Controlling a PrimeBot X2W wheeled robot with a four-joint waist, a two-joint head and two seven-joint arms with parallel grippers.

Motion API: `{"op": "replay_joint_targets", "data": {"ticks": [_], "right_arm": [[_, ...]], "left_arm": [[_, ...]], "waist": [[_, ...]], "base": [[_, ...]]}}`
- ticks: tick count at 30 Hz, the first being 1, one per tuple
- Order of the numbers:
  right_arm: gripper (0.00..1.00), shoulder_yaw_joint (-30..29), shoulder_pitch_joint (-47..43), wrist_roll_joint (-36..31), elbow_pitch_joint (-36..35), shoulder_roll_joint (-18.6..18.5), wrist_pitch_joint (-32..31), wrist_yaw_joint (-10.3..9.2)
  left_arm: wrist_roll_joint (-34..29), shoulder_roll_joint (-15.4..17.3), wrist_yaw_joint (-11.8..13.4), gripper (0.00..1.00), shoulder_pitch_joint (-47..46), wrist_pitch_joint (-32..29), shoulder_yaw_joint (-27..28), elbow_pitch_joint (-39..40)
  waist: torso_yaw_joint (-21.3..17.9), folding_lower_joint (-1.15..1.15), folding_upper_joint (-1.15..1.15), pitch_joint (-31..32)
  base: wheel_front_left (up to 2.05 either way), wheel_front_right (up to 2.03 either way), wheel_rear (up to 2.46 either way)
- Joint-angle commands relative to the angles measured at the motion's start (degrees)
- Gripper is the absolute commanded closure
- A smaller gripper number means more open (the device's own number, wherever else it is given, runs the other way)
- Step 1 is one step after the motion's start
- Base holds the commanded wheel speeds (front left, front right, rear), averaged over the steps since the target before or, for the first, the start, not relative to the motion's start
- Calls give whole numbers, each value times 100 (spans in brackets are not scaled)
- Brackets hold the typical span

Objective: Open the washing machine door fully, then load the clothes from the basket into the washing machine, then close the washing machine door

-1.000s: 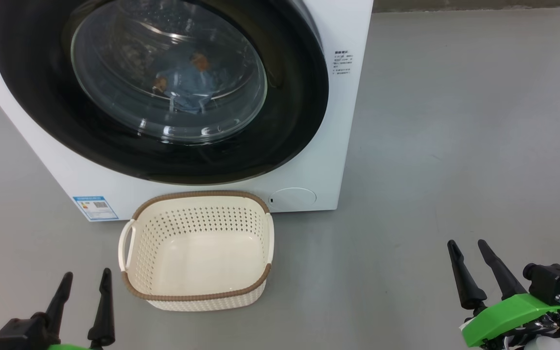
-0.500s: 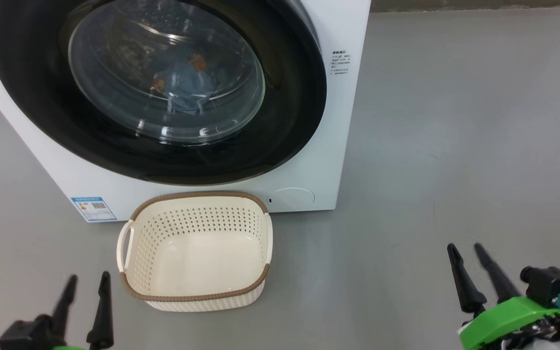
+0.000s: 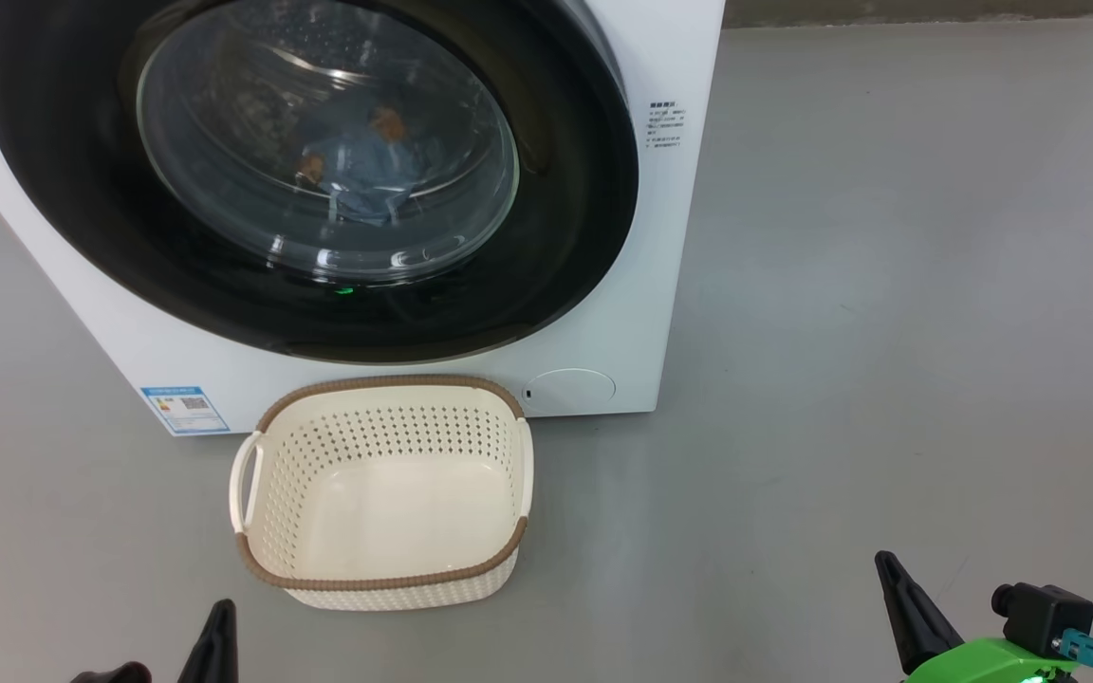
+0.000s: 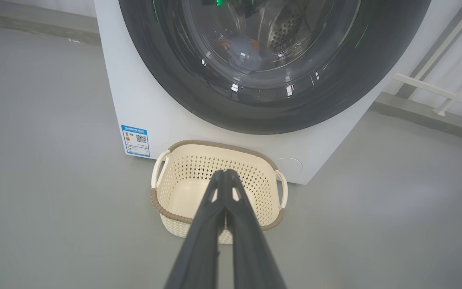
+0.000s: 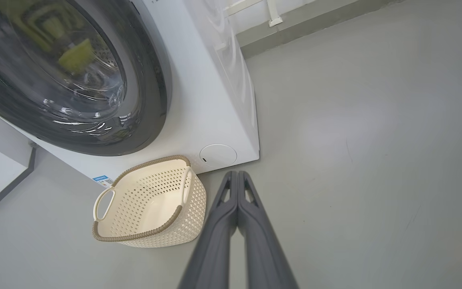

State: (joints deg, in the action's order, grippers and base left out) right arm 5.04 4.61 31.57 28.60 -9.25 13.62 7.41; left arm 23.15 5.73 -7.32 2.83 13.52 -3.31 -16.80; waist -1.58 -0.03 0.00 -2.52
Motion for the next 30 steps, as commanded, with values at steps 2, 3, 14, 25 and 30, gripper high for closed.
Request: {"op": "replay_joint_targets", "data": {"ticks": [2, 3, 14, 25, 30], "right_arm": [[100, -62, 108, 218, -182, -34, -59, 1], [100, -72, 110, 269, -191, -28, -75, 1], [100, -177, 122, 825, -307, 35, -262, 1], [100, -292, 130, 1432, -438, 105, -466, 2], [100, -330, 133, 1634, -481, 128, -533, 2]], "left_arm": [[231, 69, 1, 100, -130, -58, 91, 128], [289, 66, 1, 100, -138, -75, 98, 128], [925, 34, 0, 100, -221, -259, 183, 130], [1619, -2, -3, 100, -306, -462, 276, 137], [1850, -14, -4, 100, -334, -529, 307, 140]], "waist": [[4, 0, 0, 1], [6, 2, 0, 0], [20, 3, 0, 21], [36, 3, 0, 47], [42, 3, 0, 55]], "base": [[0, 0, 0], [0, 0, 0], [0, 0, 0], [0, 0, 0], [0, 0, 0]]}}
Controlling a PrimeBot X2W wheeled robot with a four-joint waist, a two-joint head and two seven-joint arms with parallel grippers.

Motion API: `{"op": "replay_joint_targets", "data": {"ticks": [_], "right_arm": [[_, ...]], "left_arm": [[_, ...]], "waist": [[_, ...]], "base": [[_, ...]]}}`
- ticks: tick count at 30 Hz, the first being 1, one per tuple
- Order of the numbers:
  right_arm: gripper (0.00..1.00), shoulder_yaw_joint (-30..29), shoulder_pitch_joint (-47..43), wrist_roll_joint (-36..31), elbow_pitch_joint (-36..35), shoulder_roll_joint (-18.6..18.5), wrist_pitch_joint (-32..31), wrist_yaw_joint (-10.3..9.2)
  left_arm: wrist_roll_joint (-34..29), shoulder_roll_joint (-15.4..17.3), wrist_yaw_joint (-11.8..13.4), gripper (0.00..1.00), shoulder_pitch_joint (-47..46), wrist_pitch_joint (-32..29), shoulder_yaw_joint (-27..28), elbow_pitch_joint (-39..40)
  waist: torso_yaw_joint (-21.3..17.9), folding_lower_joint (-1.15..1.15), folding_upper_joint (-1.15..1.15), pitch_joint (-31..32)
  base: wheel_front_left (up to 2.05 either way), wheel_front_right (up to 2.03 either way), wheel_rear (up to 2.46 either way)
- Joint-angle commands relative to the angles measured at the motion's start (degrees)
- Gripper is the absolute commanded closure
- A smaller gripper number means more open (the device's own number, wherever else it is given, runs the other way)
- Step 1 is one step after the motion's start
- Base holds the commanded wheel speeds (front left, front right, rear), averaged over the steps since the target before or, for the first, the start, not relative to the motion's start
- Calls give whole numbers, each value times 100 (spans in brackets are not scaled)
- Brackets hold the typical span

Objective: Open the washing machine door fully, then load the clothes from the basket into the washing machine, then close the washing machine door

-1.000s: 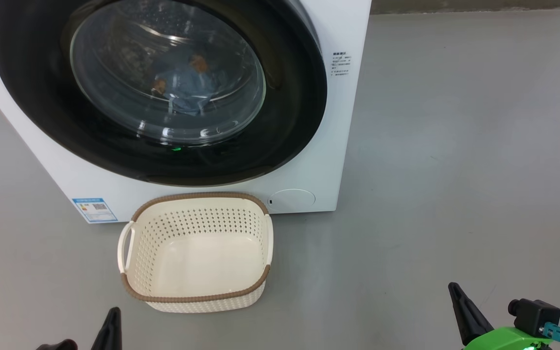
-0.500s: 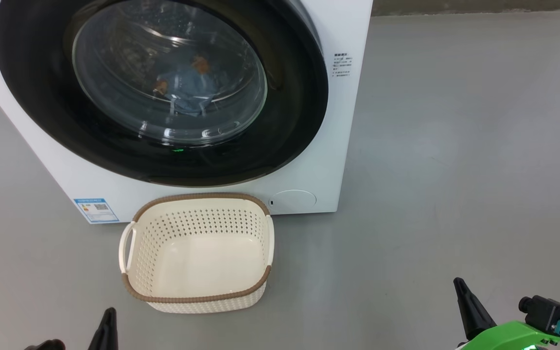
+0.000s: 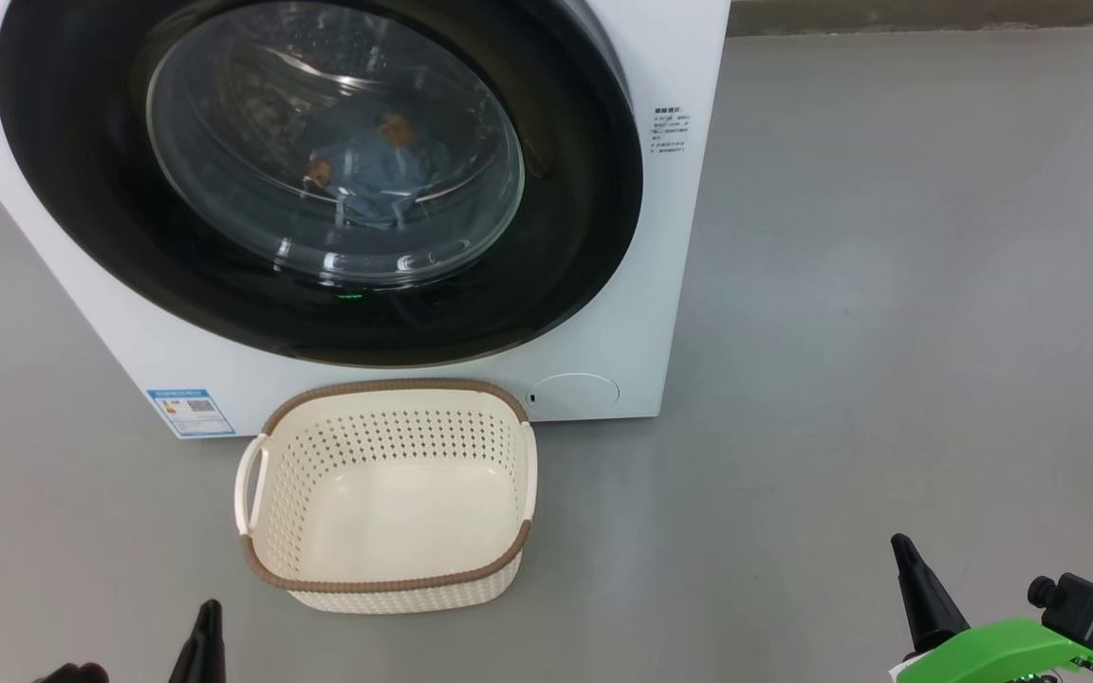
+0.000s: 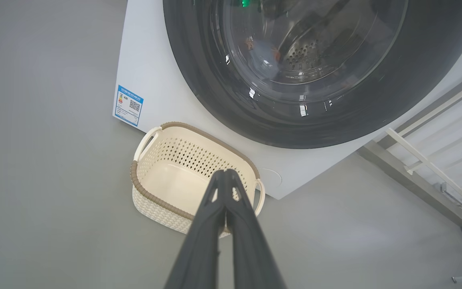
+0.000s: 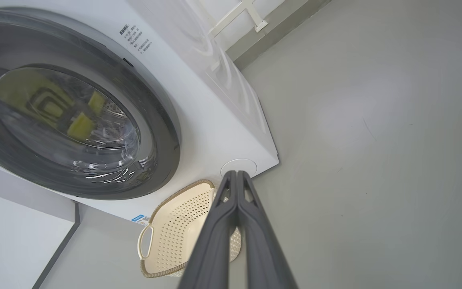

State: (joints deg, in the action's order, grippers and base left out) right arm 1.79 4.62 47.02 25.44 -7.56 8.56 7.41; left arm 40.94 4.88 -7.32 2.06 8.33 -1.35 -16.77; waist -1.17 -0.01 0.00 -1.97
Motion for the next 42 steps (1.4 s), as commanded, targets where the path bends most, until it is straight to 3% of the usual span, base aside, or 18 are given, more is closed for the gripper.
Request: {"op": "replay_joint_targets", "data": {"ticks": [1, 42], "right_arm": [[100, -14, 132, 138, -175, -34, -45, 2], [100, -395, 156, 2158, -612, 198, -722, 5]], "left_arm": [[127, 67, -4, 100, -264, -27, 118, 138], [2435, -54, -10, 100, -536, -700, 428, 188]], "waist": [[2, 1, 0, 2], [55, 1, 0, 88]], "base": [[0, 0, 0], [0, 0, 0]]}}
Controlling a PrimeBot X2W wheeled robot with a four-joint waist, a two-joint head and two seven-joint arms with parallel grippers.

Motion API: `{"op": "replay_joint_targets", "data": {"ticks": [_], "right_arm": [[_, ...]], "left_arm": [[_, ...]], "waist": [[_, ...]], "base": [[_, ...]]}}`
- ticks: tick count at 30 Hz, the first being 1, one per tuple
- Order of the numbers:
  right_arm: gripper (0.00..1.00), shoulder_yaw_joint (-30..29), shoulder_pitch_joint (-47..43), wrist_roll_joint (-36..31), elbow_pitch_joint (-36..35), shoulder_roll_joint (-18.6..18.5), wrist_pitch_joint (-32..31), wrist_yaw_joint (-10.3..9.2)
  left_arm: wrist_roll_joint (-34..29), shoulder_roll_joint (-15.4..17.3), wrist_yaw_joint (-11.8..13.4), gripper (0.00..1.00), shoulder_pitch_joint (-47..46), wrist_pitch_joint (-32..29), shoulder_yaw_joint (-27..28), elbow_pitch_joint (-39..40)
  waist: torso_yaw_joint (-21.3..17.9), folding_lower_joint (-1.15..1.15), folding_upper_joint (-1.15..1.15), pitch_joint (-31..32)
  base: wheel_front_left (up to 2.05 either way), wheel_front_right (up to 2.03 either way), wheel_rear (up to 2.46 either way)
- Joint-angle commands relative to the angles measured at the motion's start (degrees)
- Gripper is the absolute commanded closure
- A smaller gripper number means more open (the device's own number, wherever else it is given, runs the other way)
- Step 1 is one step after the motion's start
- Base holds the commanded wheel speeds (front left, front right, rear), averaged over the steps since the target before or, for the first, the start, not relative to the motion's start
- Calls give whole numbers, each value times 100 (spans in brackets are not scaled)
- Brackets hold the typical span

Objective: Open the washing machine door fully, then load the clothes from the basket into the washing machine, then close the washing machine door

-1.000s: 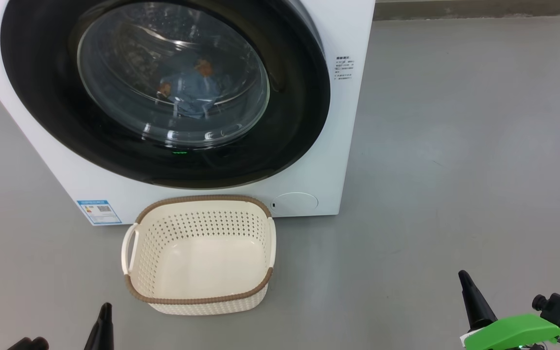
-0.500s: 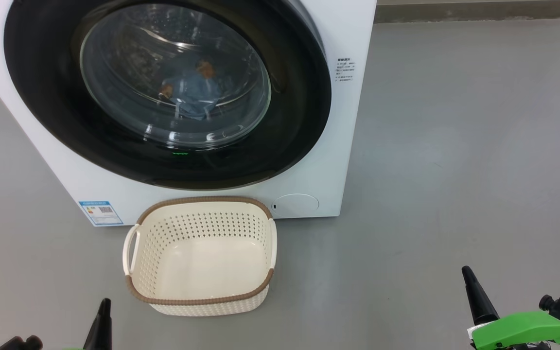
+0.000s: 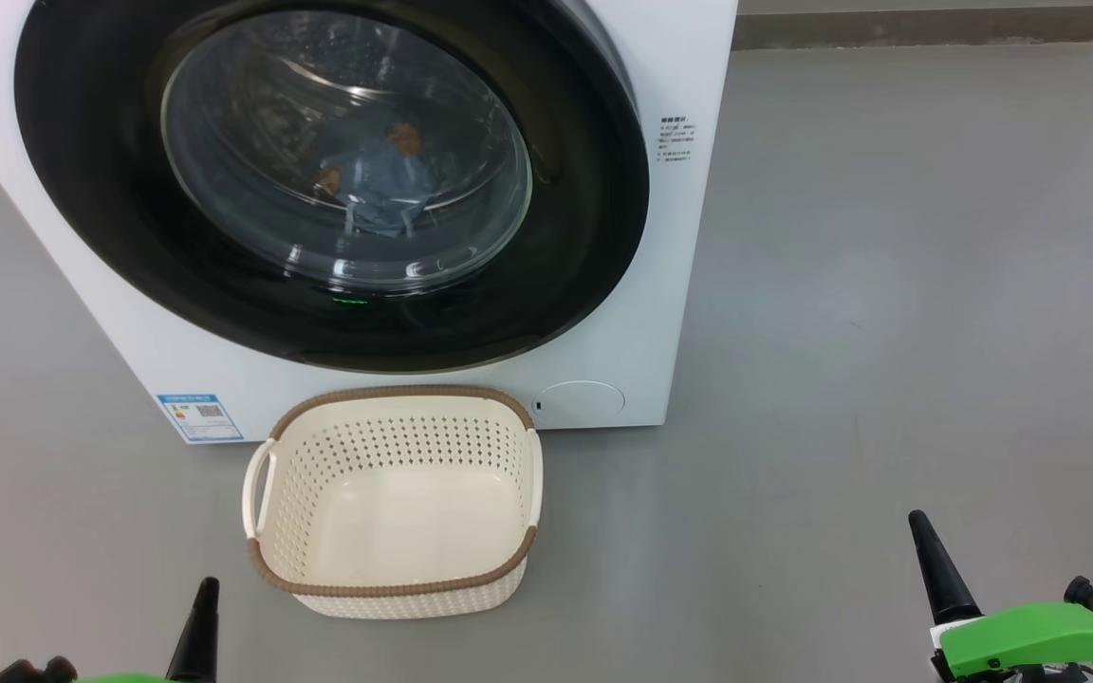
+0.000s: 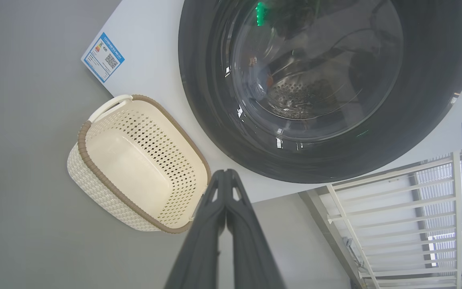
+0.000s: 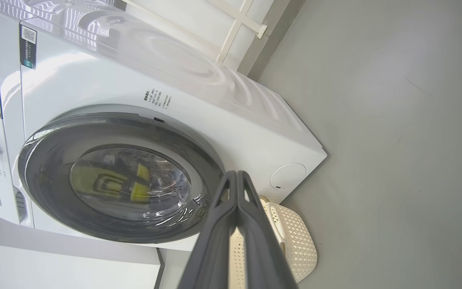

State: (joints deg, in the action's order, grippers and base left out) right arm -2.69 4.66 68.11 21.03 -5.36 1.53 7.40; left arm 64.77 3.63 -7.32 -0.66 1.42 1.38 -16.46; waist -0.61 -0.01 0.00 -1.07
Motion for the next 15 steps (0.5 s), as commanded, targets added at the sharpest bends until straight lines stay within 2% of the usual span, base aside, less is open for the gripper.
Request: {"op": "replay_joint_targets", "data": {"ticks": [1, 15], "right_arm": [[100, 42, 152, 99, -182, -17, -36, 6], [100, -92, 161, 807, -335, 64, -274, 7]], "left_arm": [[110, 68, -10, 100, -271, -26, 164, 159], [919, 25, -12, 100, -366, -262, 272, 177]], "waist": [[1, 1, 0, 1], [20, 1, 0, 31]], "base": [[0, 0, 0], [0, 0, 0]]}}
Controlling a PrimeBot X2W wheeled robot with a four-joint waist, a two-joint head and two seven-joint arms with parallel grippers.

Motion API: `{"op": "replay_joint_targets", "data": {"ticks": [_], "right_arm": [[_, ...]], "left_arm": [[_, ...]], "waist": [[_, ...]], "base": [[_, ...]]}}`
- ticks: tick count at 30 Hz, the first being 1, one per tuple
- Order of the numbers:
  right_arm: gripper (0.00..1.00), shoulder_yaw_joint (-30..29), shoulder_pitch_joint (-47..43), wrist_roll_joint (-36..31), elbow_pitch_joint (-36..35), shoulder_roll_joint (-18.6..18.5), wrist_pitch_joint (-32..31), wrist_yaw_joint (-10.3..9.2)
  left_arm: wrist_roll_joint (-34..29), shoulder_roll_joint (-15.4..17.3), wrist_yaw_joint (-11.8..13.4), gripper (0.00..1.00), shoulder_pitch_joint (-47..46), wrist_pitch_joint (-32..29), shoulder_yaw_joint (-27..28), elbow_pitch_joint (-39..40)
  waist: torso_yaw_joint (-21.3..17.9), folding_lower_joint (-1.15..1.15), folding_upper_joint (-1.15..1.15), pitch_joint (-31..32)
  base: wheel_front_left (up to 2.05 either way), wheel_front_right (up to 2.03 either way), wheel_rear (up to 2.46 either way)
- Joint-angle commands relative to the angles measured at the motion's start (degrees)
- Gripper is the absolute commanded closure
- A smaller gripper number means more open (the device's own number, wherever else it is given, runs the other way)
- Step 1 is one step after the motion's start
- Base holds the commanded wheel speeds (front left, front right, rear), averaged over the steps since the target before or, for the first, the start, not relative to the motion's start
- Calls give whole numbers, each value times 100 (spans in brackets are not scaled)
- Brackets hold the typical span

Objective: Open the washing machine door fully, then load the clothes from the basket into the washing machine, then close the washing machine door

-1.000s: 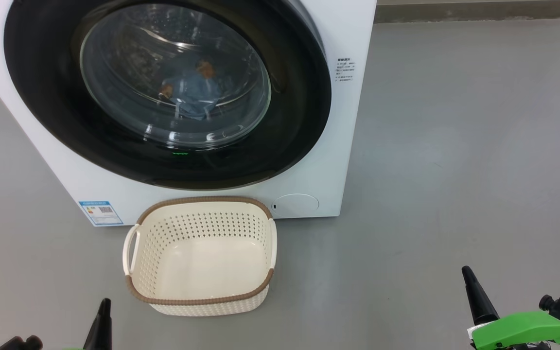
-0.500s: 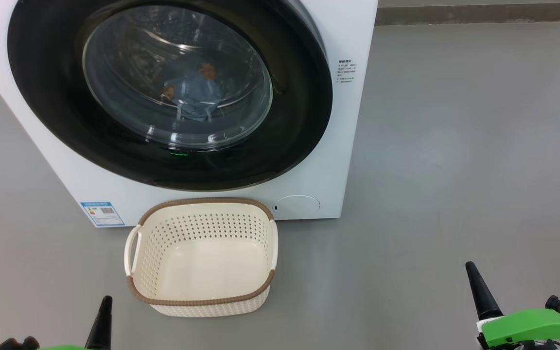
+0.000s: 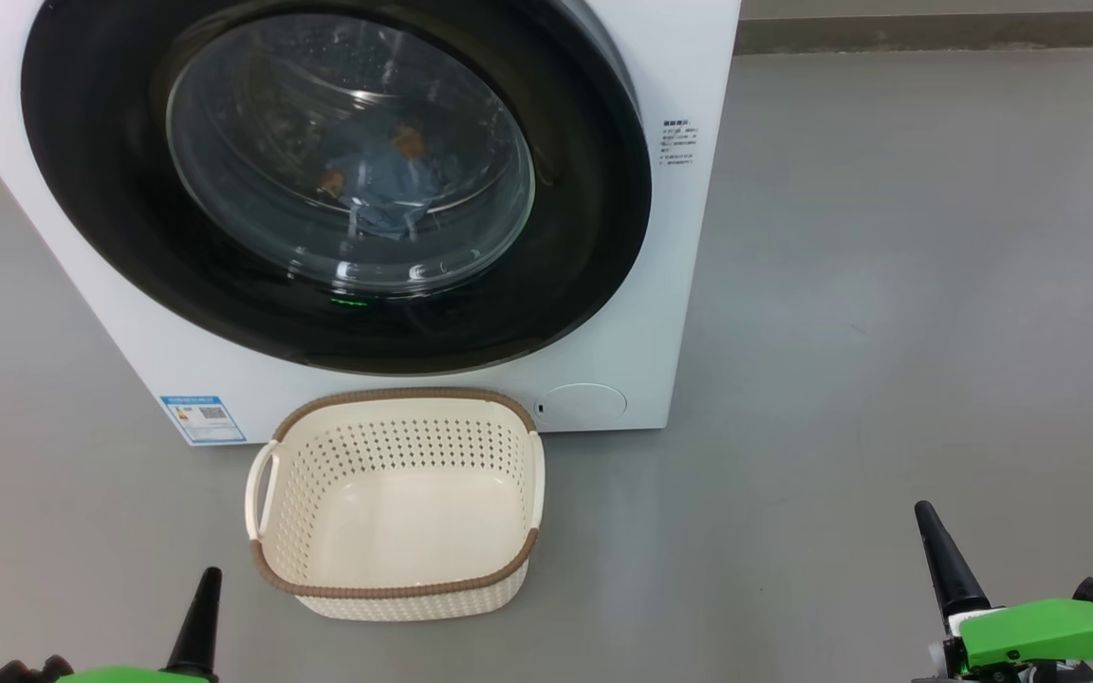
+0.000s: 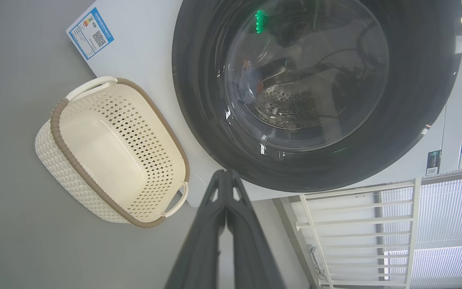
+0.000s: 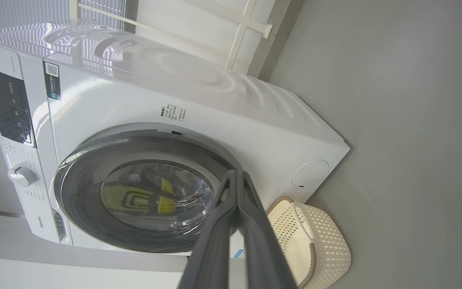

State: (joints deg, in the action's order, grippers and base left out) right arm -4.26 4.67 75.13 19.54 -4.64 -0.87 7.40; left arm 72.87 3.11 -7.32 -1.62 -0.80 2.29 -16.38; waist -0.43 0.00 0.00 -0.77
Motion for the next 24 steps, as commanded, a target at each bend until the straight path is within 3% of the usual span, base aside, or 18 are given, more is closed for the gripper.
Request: {"op": "replay_joint_targets", "data": {"ticks": [1, 24], "right_arm": [[100, 56, 160, 156, -197, -1, -50, 7], [100, -163, 174, 1317, -448, 132, -440, 8]], "left_arm": [[167, 74, -12, 100, -277, -57, 189, 169], [1494, 3, -15, 100, -433, -444, 368, 198]], "waist": [[2, 0, 0, 4], [33, 0, 0, 53]], "base": [[0, 0, 0], [0, 0, 0]]}}
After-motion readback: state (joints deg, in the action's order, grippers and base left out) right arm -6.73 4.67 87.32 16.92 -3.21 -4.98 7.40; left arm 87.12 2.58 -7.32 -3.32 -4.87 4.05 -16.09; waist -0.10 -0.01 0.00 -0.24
